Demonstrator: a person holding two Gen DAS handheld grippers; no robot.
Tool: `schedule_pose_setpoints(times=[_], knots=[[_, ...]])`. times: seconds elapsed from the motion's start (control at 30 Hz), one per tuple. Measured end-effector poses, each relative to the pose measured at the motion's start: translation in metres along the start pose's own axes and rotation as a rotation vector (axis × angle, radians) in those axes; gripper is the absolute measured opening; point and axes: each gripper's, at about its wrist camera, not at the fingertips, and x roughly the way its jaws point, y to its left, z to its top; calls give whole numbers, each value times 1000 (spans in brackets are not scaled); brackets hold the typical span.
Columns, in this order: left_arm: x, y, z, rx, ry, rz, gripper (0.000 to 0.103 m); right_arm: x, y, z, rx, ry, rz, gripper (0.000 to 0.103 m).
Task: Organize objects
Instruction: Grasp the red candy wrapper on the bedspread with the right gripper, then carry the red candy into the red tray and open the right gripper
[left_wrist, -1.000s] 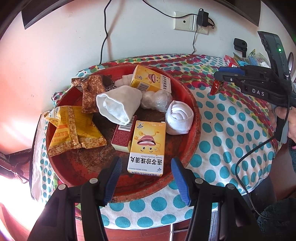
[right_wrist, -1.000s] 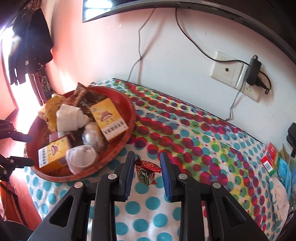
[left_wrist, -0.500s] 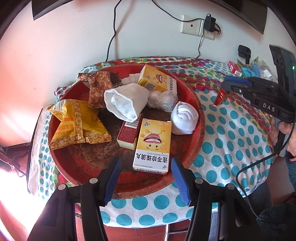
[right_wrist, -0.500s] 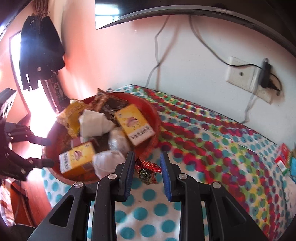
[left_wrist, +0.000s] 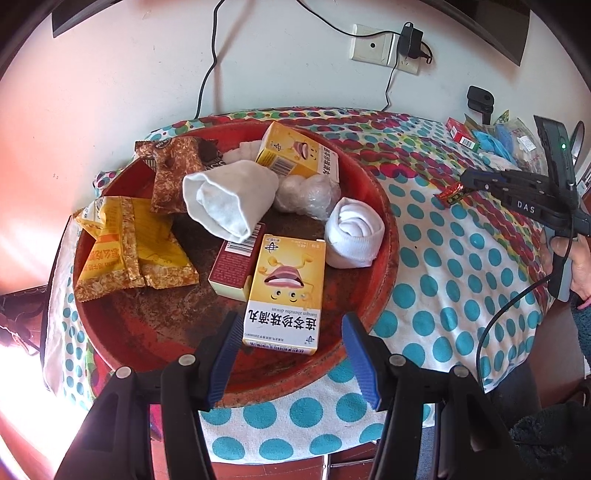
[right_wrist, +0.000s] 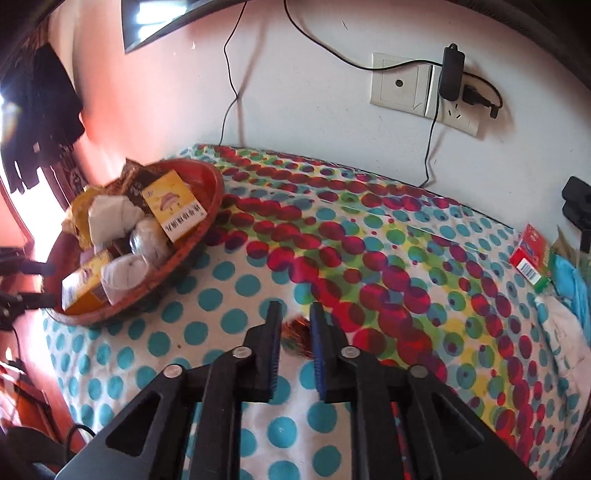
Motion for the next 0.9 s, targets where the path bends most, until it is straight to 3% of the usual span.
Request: schedule_pose_setpoints(times=[0.03, 0.13, 0.17, 0.3, 0.43, 0.5, 0.57, 0.6, 0.9], knots=[[1, 0, 0, 0, 1, -5, 57, 1, -1, -2, 3, 10, 17, 17], [4, -1, 2, -3, 8, -8, 57, 6, -5, -7, 36, 31, -2, 53], [6, -2, 2, -2, 12, -12, 57, 6, -7, -9, 43, 25, -2, 58], [7, -5, 3, 9, 16, -22, 57, 14, -3, -18, 38, 69, 34, 57], [7, -7, 5, 4, 17, -37, 57, 20, 15, -25, -26, 96, 17, 54], [7, -9, 6, 5, 20, -35, 57, 26, 22, -26, -46, 105, -5, 45], [7, -10, 6, 10, 21, -30, 57, 33, 25, -27, -44, 129, 8, 26], [7, -11, 7, 11, 21, -31, 57, 35, 25, -27, -39, 138, 15, 22], [10, -12, 6, 9, 24, -38, 57, 31, 30, -27, -42, 124, -2, 19]])
